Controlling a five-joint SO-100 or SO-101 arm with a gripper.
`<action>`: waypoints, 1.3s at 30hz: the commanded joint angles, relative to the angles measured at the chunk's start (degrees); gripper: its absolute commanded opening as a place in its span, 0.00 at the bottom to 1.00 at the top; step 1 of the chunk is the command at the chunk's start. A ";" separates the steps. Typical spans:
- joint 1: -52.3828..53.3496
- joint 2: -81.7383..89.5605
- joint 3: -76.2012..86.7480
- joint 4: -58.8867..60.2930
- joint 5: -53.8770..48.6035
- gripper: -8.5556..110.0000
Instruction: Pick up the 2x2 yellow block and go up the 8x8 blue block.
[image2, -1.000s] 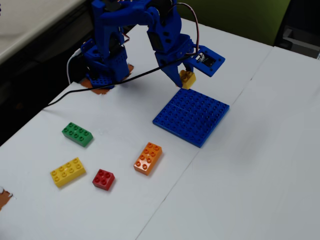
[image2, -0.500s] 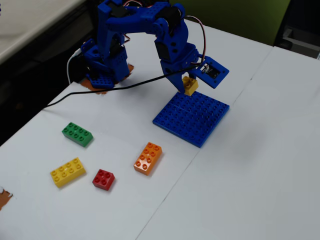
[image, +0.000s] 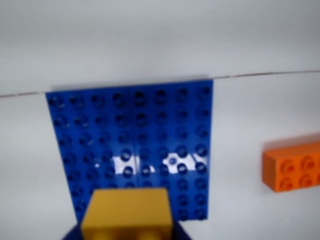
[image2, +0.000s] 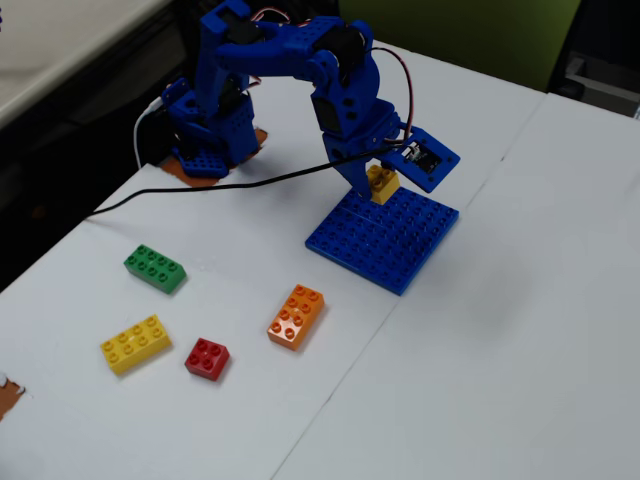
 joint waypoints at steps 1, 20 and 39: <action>-0.62 0.35 -2.90 -0.35 -0.35 0.07; -0.88 0.35 -6.68 3.87 1.14 0.07; -1.05 -2.11 -9.14 4.83 1.67 0.07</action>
